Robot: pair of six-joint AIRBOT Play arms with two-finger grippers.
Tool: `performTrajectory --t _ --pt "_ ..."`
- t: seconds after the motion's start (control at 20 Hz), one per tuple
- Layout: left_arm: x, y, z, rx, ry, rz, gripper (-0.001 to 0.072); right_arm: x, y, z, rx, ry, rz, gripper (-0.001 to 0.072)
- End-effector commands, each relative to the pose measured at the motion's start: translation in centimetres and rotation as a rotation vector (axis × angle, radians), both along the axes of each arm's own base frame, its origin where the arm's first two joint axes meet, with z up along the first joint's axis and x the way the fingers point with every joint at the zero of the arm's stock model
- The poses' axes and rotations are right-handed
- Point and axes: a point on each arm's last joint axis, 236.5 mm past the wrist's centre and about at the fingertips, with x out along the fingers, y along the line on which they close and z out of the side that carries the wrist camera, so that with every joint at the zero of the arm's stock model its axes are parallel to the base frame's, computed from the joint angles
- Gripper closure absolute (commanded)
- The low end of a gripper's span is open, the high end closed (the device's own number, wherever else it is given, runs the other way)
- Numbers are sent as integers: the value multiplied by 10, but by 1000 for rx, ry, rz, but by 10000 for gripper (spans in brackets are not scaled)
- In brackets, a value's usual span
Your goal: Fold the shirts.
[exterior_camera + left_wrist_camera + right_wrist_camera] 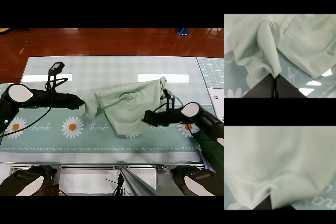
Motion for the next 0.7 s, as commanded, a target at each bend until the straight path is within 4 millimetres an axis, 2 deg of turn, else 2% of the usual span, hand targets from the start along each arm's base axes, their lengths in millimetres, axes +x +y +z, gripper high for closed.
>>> performTrajectory --t 0.0,0.1,0.15,0.2,0.3,0.4,0.45,0.55,0.65 --pt "28 27 55 78 -174 43 691 46 -5 125 46 -332 9 690" --pt "45 56 119 90 -310 139 690 65 -35 234 22 -617 -68 690" --pt "48 70 160 80 -394 185 690 64 -54 283 -8 -738 -113 690" --pt "46 82 200 74 -479 219 690 59 -73 330 -44 -850 -164 690" --pt "28 103 285 56 -671 293 690 37 -98 403 -90 -1018 -240 690" --pt "-9 115 367 49 -873 338 690 14 -105 445 -112 -1111 -258 690" --pt "-30 117 400 46 -959 351 690 2 -103 458 -120 -1136 -250 690" --pt "-74 116 451 38 -1102 357 690 -16 -97 475 -131 -1161 -218 690" --pt "-114 110 478 41 -1179 339 691 -34 -92 490 -152 -1182 -187 690"
